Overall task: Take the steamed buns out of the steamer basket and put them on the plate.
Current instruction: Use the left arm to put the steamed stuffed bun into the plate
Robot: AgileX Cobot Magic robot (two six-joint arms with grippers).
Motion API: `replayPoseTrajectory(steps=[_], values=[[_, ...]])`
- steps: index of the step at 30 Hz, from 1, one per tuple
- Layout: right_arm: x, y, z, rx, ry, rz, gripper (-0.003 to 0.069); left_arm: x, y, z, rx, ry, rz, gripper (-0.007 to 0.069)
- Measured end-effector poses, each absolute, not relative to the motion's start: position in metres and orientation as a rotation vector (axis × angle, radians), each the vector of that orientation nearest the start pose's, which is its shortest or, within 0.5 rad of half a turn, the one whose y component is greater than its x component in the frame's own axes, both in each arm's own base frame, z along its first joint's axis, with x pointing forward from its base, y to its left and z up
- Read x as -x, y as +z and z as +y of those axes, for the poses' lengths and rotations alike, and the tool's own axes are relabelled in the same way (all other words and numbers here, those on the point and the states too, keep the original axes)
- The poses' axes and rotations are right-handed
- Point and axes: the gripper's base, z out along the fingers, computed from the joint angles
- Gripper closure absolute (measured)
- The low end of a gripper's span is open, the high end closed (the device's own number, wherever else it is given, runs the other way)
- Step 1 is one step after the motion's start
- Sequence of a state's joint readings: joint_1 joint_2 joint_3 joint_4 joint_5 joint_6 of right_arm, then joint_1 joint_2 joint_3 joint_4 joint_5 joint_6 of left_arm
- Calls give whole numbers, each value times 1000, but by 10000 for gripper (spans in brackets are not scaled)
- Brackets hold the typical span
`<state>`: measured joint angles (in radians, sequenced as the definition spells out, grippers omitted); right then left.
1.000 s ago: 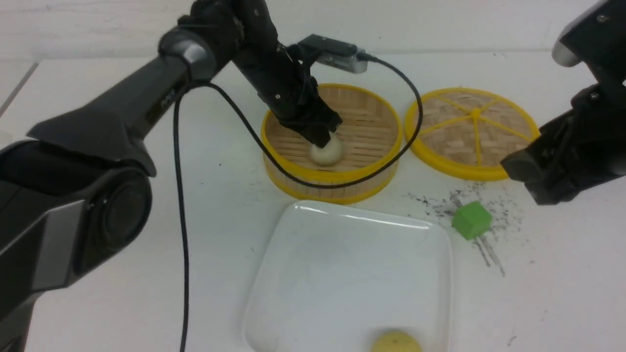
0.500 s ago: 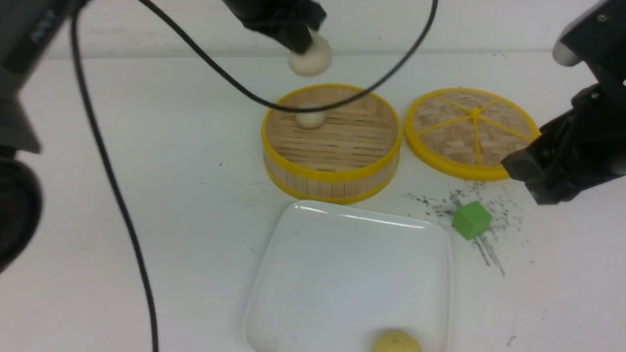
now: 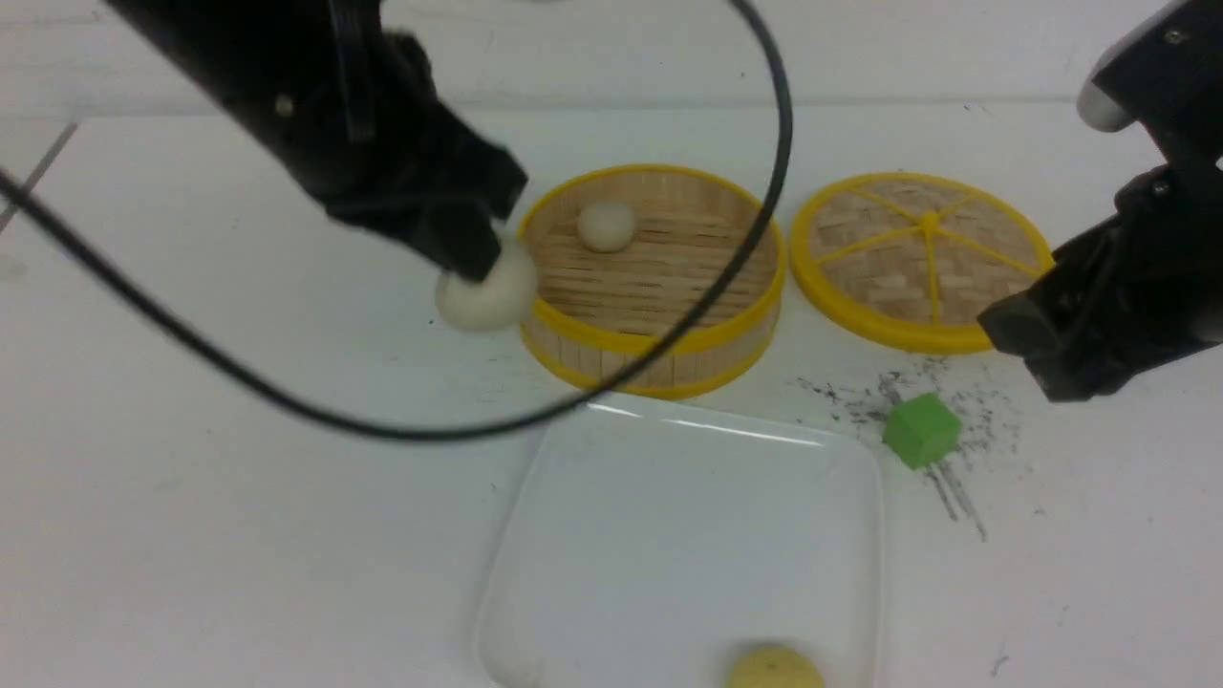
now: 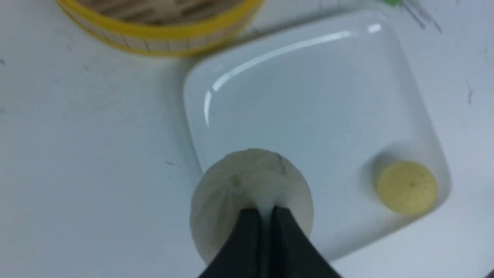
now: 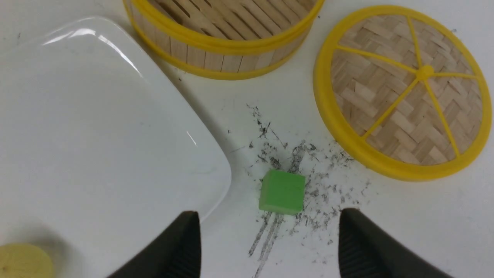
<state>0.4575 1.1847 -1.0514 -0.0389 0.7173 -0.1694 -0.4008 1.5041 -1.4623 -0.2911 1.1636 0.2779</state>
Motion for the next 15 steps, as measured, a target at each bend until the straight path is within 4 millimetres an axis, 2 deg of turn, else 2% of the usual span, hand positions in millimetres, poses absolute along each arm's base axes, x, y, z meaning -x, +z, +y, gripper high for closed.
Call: replayPoseTrajectory(steps=[8, 15], values=[[-222, 347, 108, 731, 120, 2220, 185, -245, 296, -147, -847, -681, 2504, 603], [-222, 347, 108, 731, 122, 2219, 185, -232, 240, -147, -852, -758, 2518, 603]])
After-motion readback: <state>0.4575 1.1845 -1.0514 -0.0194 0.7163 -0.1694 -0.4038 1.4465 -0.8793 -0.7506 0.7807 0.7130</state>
